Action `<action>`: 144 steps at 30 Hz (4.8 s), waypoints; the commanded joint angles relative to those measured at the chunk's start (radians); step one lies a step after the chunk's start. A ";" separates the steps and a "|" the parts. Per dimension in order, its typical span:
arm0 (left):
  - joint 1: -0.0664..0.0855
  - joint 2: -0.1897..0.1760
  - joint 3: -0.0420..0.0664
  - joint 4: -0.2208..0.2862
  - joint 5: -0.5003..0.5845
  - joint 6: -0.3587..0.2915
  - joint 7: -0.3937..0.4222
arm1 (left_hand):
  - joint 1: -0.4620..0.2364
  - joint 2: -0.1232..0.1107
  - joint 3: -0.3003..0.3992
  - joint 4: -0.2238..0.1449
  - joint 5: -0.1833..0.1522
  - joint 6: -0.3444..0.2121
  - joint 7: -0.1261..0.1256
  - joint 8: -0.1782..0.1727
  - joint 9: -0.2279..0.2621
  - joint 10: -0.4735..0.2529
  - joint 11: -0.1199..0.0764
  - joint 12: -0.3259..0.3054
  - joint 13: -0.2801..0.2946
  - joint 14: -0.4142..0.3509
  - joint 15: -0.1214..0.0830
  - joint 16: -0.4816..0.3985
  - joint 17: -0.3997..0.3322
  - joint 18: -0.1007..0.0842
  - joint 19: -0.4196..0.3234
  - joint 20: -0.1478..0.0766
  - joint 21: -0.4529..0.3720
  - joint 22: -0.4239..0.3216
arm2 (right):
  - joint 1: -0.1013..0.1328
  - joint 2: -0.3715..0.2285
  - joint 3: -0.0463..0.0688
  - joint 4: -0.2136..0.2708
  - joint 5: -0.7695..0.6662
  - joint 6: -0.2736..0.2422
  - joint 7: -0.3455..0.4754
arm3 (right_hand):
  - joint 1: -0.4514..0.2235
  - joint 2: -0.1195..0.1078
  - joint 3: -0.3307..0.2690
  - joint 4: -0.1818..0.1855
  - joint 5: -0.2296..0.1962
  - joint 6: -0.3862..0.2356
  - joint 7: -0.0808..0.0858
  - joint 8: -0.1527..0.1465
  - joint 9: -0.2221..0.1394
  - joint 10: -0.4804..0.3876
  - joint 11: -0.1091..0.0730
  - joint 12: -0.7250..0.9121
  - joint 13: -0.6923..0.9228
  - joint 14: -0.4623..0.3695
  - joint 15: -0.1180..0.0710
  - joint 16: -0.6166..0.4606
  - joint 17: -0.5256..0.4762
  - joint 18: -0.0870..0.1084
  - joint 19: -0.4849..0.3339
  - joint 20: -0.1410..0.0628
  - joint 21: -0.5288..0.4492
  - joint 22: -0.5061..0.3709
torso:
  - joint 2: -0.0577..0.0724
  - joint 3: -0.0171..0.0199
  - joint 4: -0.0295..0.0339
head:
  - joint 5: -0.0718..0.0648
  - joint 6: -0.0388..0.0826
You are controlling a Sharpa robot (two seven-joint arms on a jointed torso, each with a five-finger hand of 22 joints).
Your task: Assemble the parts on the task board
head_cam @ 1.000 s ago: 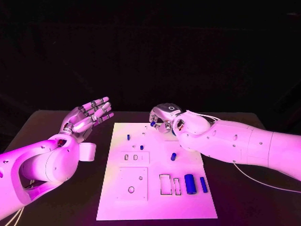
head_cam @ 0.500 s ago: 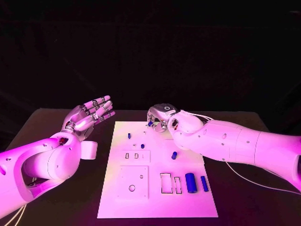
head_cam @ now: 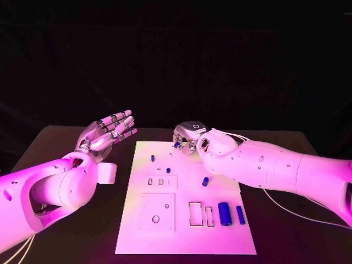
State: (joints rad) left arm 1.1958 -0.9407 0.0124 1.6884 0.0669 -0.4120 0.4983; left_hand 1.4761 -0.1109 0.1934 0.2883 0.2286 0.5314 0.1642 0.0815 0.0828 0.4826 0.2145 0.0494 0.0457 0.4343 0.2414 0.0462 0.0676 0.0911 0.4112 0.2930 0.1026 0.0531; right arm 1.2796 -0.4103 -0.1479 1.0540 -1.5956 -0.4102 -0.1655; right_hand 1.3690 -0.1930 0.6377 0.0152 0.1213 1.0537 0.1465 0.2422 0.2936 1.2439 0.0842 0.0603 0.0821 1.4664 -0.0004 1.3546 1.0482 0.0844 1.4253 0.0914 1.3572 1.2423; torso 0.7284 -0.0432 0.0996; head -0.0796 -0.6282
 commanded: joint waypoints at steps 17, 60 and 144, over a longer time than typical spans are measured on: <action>0.019 0.007 0.001 0.001 0.002 0.010 0.004 | 0.007 -0.002 -0.002 -0.006 -0.002 0.003 0.086 0.005 0.001 -0.003 0.002 -0.006 -0.001 -0.004 -0.004 -0.002 -0.002 -0.008 0.006 -0.001 -0.001 0.000 | -0.001 0.024 0.000 -0.017 0.004 0.019 0.014 | -0.009 -0.003 0.007 -0.001 0.001 -0.007 0.002 0.001 0.003 0.003 -0.006 0.001 -0.001 0.016 -0.003 0.006 -0.001 -0.016 -0.002 0.004 0.000 0.000 | 0.007 -0.0018 0.0017 | 0.001 -0.003; 0.021 -0.008 0.001 -0.024 0.006 0.037 0.008 | 0.003 -0.004 -0.007 -0.003 -0.002 0.003 0.082 0.003 0.000 -0.010 -0.004 -0.006 -0.001 0.002 0.008 0.000 -0.003 -0.004 0.029 -0.002 0.005 0.003 | 0.032 -0.290 0.013 0.265 0.188 -0.154 0.076 | -0.042 -0.039 -0.269 0.107 0.030 -0.133 0.031 -0.119 -0.035 -0.067 0.014 0.110 0.003 0.009 0.012 0.010 -0.040 -0.003 -0.018 0.020 -0.079 -0.063 | 0.005 0.0072 -0.0327 | 0.021 0.020; 0.019 0.023 0.000 -0.077 0.001 0.070 -0.009 | 0.005 0.001 -0.008 -0.004 -0.002 0.006 0.077 0.002 0.000 -0.013 -0.009 -0.006 -0.001 0.017 0.014 0.002 -0.002 0.004 0.073 -0.002 0.020 0.009 | -0.003 -0.257 0.011 0.163 0.217 -0.008 -0.076 | 0.155 0.036 -0.427 0.245 0.062 -0.125 -0.010 0.091 0.011 0.327 -0.027 1.511 1.489 0.101 -0.016 0.213 0.507 -0.084 0.145 0.000 0.214 0.328 | 0.006 0.0172 -0.0349 | 0.026 -0.010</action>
State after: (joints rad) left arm 1.2142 -0.9189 0.0116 1.6099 0.0701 -0.3607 0.4857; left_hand 1.4762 -0.1109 0.1905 0.2854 0.2286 0.5314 0.1643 0.0815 0.0824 0.4756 0.2074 0.0494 0.0458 0.4487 0.2555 0.0462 0.0663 0.0911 0.4775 0.2913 0.1189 0.0604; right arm 1.2793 -0.6674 -0.1357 1.2119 -1.3180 -0.3614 -0.2474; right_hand 1.5154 -0.1595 0.2064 0.2590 0.1745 0.9208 0.1371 0.3297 0.3027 1.4686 0.0625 1.5670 1.3077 1.4647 -0.0095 1.5637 1.3074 0.0066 1.4663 0.0963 1.5665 1.3074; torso 0.7345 -0.0256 0.0639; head -0.0539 -0.6387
